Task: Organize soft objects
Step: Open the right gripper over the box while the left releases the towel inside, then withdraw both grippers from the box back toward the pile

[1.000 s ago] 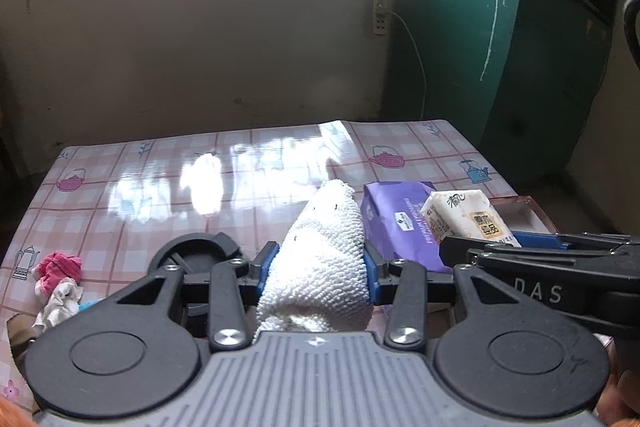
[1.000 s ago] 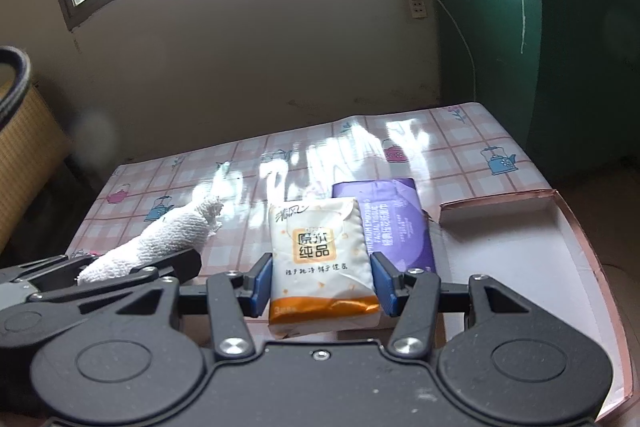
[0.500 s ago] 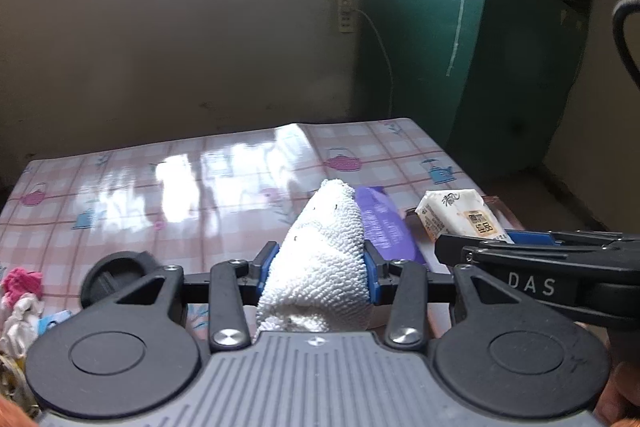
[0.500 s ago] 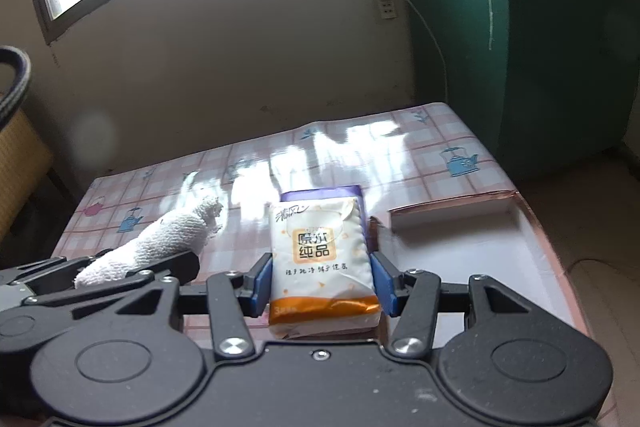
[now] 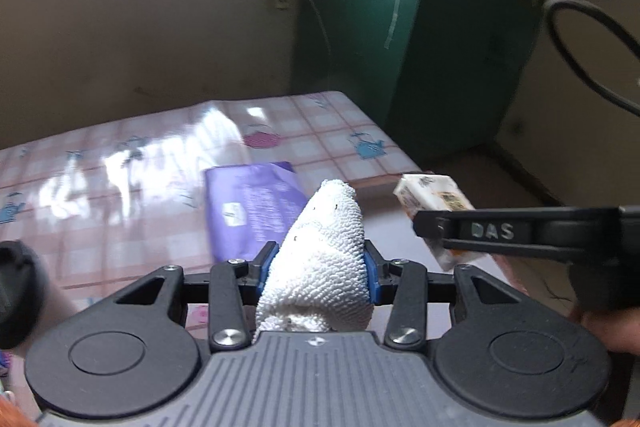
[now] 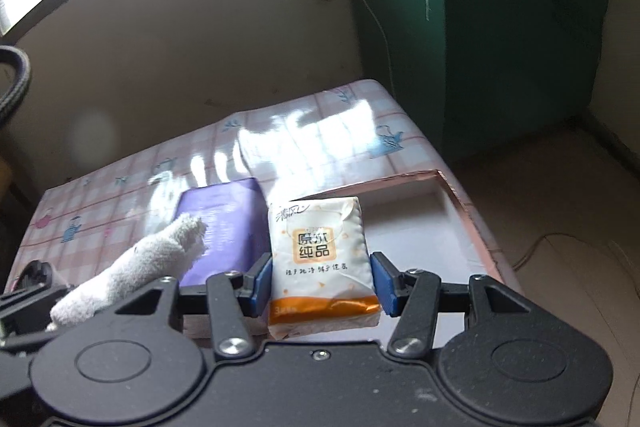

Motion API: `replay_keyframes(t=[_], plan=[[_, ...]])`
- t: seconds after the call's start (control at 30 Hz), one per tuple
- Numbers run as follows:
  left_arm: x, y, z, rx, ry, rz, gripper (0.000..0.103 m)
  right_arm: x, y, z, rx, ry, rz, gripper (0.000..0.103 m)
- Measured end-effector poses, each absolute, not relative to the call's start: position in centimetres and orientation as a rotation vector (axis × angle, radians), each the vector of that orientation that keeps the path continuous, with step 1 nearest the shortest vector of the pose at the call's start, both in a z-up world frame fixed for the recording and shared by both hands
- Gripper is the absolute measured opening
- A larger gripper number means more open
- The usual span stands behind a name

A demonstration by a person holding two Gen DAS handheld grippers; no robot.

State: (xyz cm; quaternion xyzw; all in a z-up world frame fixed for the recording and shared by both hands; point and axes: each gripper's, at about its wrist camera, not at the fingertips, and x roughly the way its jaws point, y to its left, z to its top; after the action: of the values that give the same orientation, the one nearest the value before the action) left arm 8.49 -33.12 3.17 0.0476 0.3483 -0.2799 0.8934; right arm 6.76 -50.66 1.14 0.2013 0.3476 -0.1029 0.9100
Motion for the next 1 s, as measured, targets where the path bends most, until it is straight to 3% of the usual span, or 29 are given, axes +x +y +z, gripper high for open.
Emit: replay_keyframes(t=[0.3,0.4,0.47,0.7,1.0], plan=[[8.4,-36.4,1.7,0.084,0.73,-0.68,0.046,8.5,-53.3,-0.5,0.438,0.735,-0.216,0.066],[8.4,-36.9,1.0,0.049,0.741,-0.742,0.054,8.2,-53.9,-0.6,0.428,0.727,-0.226,0.081],[8.2,-36.9,0.7,0.03,0.739,-0.772,0.075,7.9,-54.3,-0.8,0.43,0.74,-0.252,0.083],[7.1,-35.1,1.3,0.019,0.712,-0.733,0.078,4.0,-55.0,-2.2,0.435,0.646,-0.267,0.083],[5.3,-30.0,2.7,0.07,0.655,-0.637,0.081,4.6,-54.4,-6.1,0.369,0.695,-0.334,0.083]])
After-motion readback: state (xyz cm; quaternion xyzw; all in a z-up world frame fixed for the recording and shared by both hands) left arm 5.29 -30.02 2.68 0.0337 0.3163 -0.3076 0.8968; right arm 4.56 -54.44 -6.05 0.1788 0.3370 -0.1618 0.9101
